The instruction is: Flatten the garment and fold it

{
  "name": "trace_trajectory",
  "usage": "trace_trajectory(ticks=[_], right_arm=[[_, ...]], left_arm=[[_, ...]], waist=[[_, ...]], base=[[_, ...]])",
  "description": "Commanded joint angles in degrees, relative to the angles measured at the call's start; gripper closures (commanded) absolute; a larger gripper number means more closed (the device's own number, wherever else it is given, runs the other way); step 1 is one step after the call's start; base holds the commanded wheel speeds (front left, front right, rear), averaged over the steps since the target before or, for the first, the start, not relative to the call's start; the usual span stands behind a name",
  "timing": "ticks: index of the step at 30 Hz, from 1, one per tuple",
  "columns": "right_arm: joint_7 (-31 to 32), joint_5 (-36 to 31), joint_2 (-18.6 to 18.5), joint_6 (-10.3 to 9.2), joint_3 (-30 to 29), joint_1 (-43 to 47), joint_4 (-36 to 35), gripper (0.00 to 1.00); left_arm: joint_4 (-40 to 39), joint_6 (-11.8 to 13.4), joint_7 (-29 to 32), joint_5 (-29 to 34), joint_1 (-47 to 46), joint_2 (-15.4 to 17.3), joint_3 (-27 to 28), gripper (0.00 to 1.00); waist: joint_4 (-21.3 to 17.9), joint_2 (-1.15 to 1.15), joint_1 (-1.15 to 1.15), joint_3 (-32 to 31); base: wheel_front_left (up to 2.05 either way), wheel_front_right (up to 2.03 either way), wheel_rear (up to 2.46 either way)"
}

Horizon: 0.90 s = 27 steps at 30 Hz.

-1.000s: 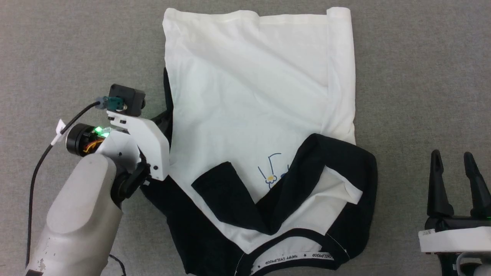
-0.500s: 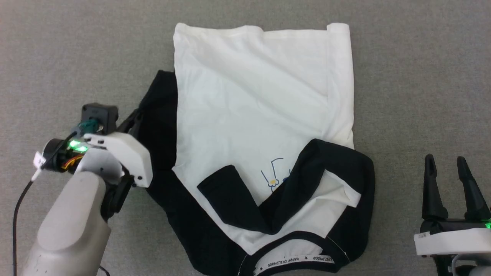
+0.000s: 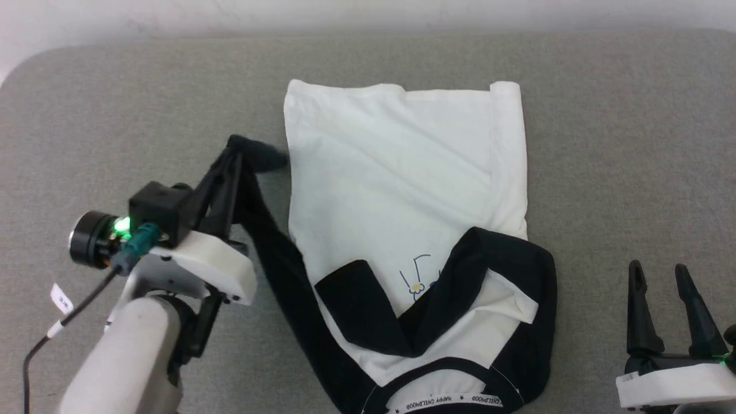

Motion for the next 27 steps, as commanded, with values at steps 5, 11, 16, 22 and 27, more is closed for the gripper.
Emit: trace_trajectory(ticks=[5,11,16,22,27], right_arm=[[-0.27,0.13,0.14,-0.04,0.59,0.93,0.22,0.0],[-0.27,-0.01,0.14,-0.04,0.97,1.39,0.32,0.0],[-0.27,-0.03,0.14,-0.04,1.06,1.56,0.34,0.0],[-0.27,0.12,0.14,-0.04,1.25,1.04,0.49,0.0],[-0.27,0.25,0.14,-0.04,1.4,0.45,0.96,0.0]], left_arm=[[-7.93,0.43,2.2,2.78,1.21,-0.27,-3.55,1.0],[-12.76,-1.93,4.12,5.01,1.91,-2.08,-10.75,1.0],[-14.12,-4.2,3.95,6.99,1.72,-4.47,-16.97,1.0],[-13.31,-7.25,3.9,9.1,0.86,-6.85,-23.68,1.0],[-10.17,-8.91,2.73,11.07,0.24,-7.92,-27.58,1.0]], waist=[[1.29,0.0,0.01,-2.31],[1.6,0.0,0.01,-2.94],[1.71,0.0,0.01,-2.48],[1.83,0.0,0.01,-1.27],[1.78,0.0,0.01,-0.45]], base=[[0.0,0.0,0.0],[0.0,0.0,0.0],[0.0,0.0,0.0],[0.0,0.0,0.0],[0.0,0.0,0.0]])
